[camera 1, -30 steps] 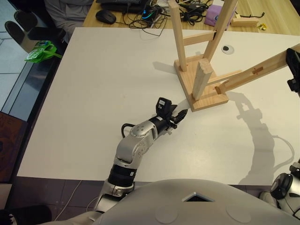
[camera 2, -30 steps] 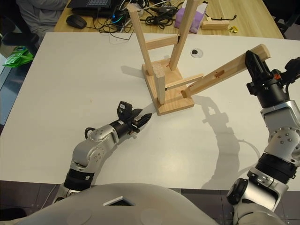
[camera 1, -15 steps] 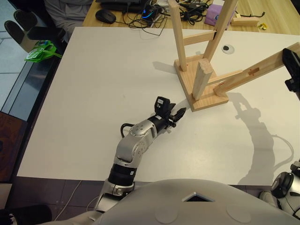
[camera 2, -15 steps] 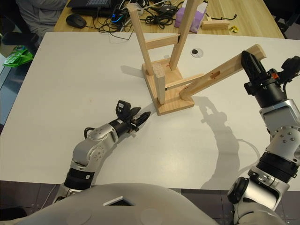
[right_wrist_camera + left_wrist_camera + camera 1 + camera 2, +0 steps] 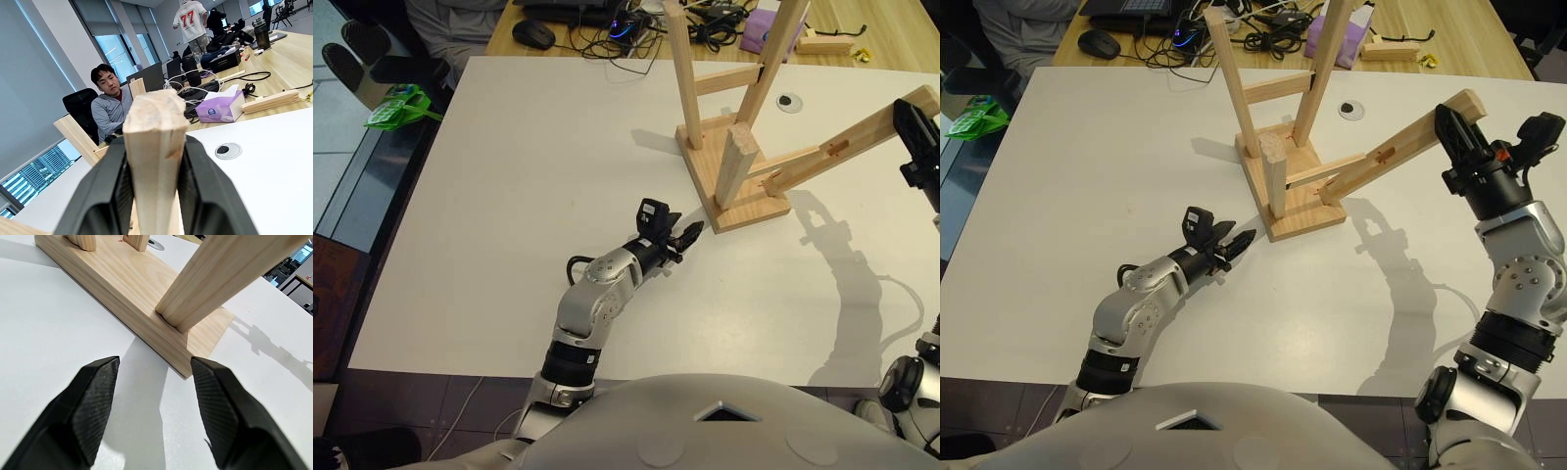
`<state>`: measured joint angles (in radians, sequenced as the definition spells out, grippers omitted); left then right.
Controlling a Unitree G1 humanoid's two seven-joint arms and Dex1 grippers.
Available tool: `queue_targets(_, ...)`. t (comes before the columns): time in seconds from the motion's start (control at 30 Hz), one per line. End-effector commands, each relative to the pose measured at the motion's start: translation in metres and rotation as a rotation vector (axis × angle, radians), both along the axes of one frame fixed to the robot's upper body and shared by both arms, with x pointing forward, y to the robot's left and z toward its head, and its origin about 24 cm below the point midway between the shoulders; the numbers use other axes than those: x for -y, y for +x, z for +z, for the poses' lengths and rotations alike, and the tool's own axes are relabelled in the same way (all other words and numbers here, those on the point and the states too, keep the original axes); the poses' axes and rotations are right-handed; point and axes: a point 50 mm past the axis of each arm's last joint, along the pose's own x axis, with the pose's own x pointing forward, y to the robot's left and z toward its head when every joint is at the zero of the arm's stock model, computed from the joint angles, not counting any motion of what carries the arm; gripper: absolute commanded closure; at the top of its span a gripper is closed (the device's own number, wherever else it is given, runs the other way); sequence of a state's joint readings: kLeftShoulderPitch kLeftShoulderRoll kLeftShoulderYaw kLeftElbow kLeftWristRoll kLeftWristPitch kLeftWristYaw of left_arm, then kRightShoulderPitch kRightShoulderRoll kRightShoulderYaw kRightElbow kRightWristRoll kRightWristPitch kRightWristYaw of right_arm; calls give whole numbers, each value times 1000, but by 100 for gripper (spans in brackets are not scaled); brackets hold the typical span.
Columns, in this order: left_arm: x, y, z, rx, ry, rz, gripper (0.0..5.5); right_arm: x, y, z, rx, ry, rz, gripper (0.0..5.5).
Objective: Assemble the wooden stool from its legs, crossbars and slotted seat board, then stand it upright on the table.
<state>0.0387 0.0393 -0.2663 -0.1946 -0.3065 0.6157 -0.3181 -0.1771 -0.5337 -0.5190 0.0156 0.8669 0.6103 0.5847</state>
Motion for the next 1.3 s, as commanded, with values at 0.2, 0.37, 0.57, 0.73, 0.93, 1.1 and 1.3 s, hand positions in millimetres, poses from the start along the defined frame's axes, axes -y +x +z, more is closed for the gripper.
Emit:
queue_targets(0.2,0,2,1,3,5,17,282,-14,3,-3,-5,-183,43,448)
queue_targets(0.37,-1,3,1,7,5,19,282,-14,4,-14,-61,-194,39,448)
queue_targets(0.57,1,6,3,18,2,12,282,-31,8,-30,-153,-317,131,448)
queue_targets(0.73,2,8,6,13,-49,28,282,-26,17,-36,-226,-222,91,447)
queue_targets(0.93,5,13,10,49,-55,26,282,-24,20,-37,-232,-271,130,447)
queue_targets(1.1,28,22,33,189,-119,-59,282,-32,25,-26,-170,-288,163,447)
queue_targets(1.3,31,32,30,260,-8,-120,282,-36,30,-23,-139,-267,158,447)
